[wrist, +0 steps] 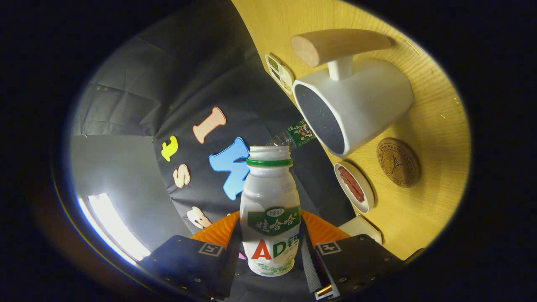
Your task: Take the bottle from table, then pour the juice into the cup, finally place the bottle on the coaster
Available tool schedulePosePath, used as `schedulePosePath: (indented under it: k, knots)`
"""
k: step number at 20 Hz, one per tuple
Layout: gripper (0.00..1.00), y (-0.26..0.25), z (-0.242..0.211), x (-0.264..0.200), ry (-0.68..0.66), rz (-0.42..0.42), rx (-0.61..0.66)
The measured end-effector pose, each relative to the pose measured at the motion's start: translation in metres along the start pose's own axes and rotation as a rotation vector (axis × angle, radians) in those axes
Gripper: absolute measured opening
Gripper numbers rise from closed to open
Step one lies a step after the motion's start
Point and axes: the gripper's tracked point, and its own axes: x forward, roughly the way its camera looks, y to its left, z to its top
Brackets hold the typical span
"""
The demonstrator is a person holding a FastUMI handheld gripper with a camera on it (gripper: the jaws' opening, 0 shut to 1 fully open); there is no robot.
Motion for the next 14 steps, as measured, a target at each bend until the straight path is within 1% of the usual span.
schedulePosePath:
  k: [2, 6, 9, 11, 14]
  knots:
    - [0.66, -0.006, 0.000, 0.001, 0.002, -0.016, -0.042]
    - [0.66, -0.007, -0.001, 0.001, 0.004, -0.020, -0.065]
    - [0.66, -0.013, -0.003, 0.001, 0.016, -0.040, -0.130]
    - [0.66, -0.019, -0.005, 0.001, 0.035, -0.061, -0.208]
    - [0.66, -0.025, -0.003, 0.001, 0.057, -0.090, -0.387]
